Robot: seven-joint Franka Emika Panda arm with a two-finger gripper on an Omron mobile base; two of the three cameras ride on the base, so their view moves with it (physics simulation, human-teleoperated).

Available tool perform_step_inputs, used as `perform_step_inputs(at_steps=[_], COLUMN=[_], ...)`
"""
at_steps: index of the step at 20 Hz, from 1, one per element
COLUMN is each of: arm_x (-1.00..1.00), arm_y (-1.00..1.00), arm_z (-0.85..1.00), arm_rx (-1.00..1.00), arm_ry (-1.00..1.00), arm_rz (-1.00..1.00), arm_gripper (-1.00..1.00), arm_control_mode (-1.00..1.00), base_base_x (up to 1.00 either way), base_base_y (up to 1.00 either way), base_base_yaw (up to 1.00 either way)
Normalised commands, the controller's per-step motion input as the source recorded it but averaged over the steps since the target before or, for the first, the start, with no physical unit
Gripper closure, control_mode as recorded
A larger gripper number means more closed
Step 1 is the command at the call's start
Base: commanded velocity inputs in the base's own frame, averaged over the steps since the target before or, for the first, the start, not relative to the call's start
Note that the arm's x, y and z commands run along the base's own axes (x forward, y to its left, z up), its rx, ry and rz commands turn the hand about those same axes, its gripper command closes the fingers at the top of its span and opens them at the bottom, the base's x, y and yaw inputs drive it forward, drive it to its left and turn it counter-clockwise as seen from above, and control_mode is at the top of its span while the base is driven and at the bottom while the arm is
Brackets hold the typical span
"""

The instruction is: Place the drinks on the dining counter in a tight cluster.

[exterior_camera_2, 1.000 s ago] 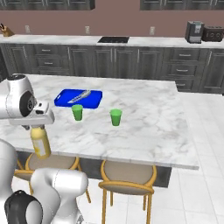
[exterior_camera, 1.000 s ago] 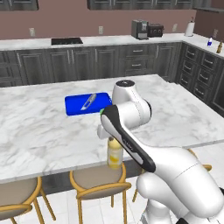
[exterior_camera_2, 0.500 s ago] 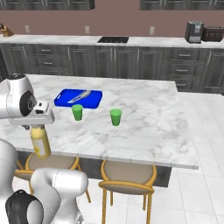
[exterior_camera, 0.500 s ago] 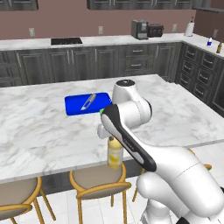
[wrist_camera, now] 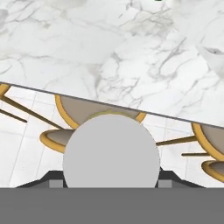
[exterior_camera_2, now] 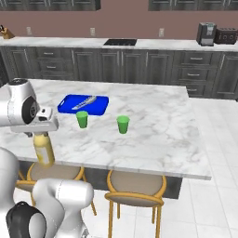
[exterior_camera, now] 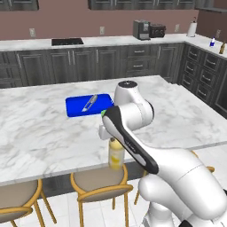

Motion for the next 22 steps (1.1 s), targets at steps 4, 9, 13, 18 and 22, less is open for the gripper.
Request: perform_step_inputs(at_steps=[4, 9, 13, 18, 22], arm_x=[0.58, 0.60, 0.63, 0.61, 0.40], arm_y=[-0.01, -0.02, -0.22, -0.34, -0.34], arm_z=[0.19, 0.24, 0.13, 0.02, 0.00], arm_rx=[0.00, 0.00, -0.02, -0.03, -0.02], arm_ry=[-0.07, -0.07, -0.03, 0.00, -0.02], arm_rz=[-0.01, -0.05, -0.09, -0.08, -0.08], arm_gripper=[1.00, 1.00, 1.00, 1.00, 1.00], arm_control_mode=[-1.00, -1.00, -1.00, -1.00, -1.00], base_base_x=[0.00, 0.00, 0.00, 0.00, 0.00], base_base_y=[0.00, 0.00, 0.00, 0.00, 0.00], base_base_yaw=[0.00, 0.00, 0.00, 0.00, 0.00])
